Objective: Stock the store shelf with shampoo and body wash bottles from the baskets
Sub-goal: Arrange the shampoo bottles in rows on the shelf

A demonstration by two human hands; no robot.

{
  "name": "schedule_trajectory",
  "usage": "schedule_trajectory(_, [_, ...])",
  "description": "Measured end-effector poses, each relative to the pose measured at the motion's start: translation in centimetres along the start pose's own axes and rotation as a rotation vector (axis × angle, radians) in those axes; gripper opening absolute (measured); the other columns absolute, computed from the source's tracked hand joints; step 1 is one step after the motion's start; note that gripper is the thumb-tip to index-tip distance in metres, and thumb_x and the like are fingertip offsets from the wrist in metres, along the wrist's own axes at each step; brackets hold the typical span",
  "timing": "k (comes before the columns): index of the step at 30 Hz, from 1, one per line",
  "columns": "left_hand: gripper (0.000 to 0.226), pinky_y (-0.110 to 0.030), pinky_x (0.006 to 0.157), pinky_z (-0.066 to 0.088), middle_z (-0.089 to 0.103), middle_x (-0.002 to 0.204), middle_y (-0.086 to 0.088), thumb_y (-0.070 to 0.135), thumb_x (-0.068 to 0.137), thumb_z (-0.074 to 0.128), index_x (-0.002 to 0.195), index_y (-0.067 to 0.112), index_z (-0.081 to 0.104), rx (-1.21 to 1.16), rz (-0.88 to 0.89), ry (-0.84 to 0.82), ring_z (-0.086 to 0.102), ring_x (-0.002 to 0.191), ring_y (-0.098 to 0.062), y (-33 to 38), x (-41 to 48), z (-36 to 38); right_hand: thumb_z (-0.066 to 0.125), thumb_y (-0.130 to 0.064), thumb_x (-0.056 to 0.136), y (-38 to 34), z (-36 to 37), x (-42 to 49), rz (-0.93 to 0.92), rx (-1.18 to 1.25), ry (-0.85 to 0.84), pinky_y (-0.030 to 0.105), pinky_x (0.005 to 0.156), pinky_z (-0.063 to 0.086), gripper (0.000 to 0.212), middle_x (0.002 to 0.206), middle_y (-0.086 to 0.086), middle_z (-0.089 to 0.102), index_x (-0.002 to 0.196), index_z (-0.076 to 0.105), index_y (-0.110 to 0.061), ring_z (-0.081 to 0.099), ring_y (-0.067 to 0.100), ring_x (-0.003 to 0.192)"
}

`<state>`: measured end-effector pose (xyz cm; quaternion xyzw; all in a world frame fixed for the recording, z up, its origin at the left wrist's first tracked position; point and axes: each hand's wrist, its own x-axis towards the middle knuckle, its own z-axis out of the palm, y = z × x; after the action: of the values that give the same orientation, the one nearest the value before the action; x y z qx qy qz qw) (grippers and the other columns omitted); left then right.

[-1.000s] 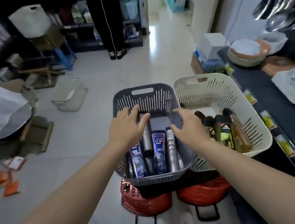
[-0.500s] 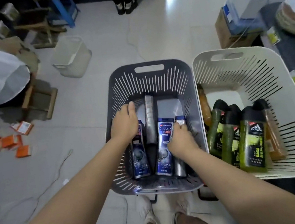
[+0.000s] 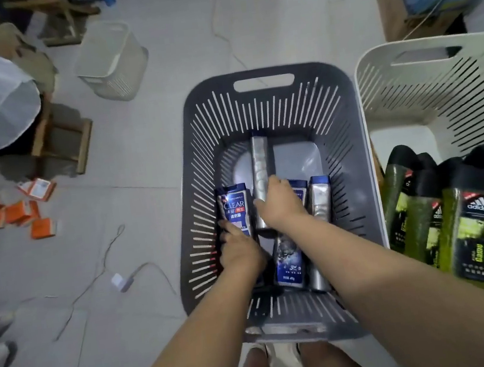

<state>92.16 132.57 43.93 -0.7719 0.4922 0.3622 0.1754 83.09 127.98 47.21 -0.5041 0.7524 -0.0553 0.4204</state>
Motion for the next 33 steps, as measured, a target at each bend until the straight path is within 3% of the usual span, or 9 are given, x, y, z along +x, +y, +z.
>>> schedule_trajectory(4, [0.111,-0.045,0.107,0.039,0.01,0.155,-0.023,0.023,0.087,0.068,0.146,-0.006,-0.021,-0.014,-0.08,0.017,0.041,0.134,-0.037,1.0,0.7,0.7,0.065,-0.025,0.091,-0.8,0.1,3.1,0.058,0.026,0.05,0.039,0.099,0.042,0.058,0.137,0.018,0.044,0.133,0.036,0.0,0.047,0.035,0.125])
schedule_trajectory(7, [0.112,-0.045,0.107,0.038,0.008,0.156,-0.021,0.018,0.084,0.069,0.147,-0.004,-0.02,-0.058,-0.108,-0.011,0.039,0.135,-0.037,1.4,0.8,0.5,0.072,-0.032,0.085,-1.8,0.3,5.4,0.144,-0.007,0.078,0.036,0.086,0.048,0.065,0.127,0.017,0.057,0.131,0.037,-0.002,0.055,0.035,0.118])
schedule_trajectory(11, [0.109,-0.046,0.106,0.041,0.01,0.155,-0.021,0.02,0.085,0.068,0.147,-0.004,-0.019,-0.055,-0.097,0.013,0.041,0.133,-0.038,1.3,1.1,0.8,0.062,-0.046,0.088,-2.5,0.7,7.5,0.131,-0.065,0.115,0.03,0.072,0.04,0.063,0.122,0.015,0.061,0.128,0.041,-0.002,0.06,0.032,0.111])
schedule_trajectory(15, [0.112,-0.044,0.104,0.042,0.01,0.156,-0.02,0.021,0.083,0.071,0.148,-0.002,-0.017,-0.051,-0.102,0.028,0.042,0.133,-0.037,1.2,1.0,0.7,0.066,-0.046,0.083,-1.9,1.4,8.4,0.178,0.186,-0.016,0.036,0.088,0.045,0.077,0.138,0.016,0.049,0.138,0.033,-0.003,0.052,0.036,0.12])
schedule_trajectory(17, [0.114,-0.044,0.104,0.043,0.009,0.157,-0.019,0.021,0.082,0.072,0.149,-0.001,-0.017,-0.058,-0.114,0.034,0.042,0.132,-0.037,1.3,1.0,0.6,0.069,-0.043,0.081,-1.3,1.1,8.4,0.187,0.206,-0.075,0.036,0.088,0.044,0.08,0.138,0.016,0.048,0.139,0.033,-0.001,0.052,0.035,0.12])
schedule_trajectory(20, [0.115,-0.046,0.104,0.043,0.009,0.157,-0.018,0.022,0.081,0.074,0.149,0.0,-0.017,-0.078,-0.126,0.037,0.041,0.133,-0.037,1.4,0.8,0.5,0.074,-0.033,0.078,-0.8,0.1,8.6,0.186,0.344,-0.182,0.035,0.082,0.049,0.062,0.116,0.013,0.059,0.125,0.049,-0.001,0.06,0.031,0.101])
schedule_trajectory(23, [0.117,-0.045,0.103,0.041,0.008,0.158,-0.018,0.027,0.081,0.075,0.149,0.0,-0.016,-0.086,-0.105,0.042,0.041,0.133,-0.037,1.4,0.5,0.4,0.077,-0.022,0.078,-0.5,-0.6,8.3,0.185,0.486,-0.244,0.034,0.077,0.047,0.054,0.108,0.012,0.057,0.117,0.045,-0.004,0.058,0.028,0.093])
schedule_trajectory(27, [0.122,-0.042,0.105,0.039,0.005,0.16,-0.017,0.032,0.079,0.078,0.15,0.001,-0.017,-0.099,-0.099,0.026,0.039,0.135,-0.036,1.2,0.3,0.1,0.088,-0.03,0.057,-0.8,-0.9,6.4,0.144,0.563,-0.214,0.044,0.091,0.052,0.086,0.12,0.011,0.059,0.126,0.043,-0.006,0.061,0.03,0.102])
schedule_trajectory(33, [0.127,-0.036,0.112,0.03,0.004,0.158,-0.022,0.029,0.077,0.08,0.148,0.001,-0.021,-0.21,-0.074,-0.092,0.031,0.141,-0.034,0.3,-0.2,-1.5,0.088,-0.048,0.059,-0.3,-3.8,2.4,0.009,0.487,-0.109,0.044,0.101,0.044,0.11,0.135,0.009,0.047,0.139,0.025,-0.006,0.049,0.03,0.121])
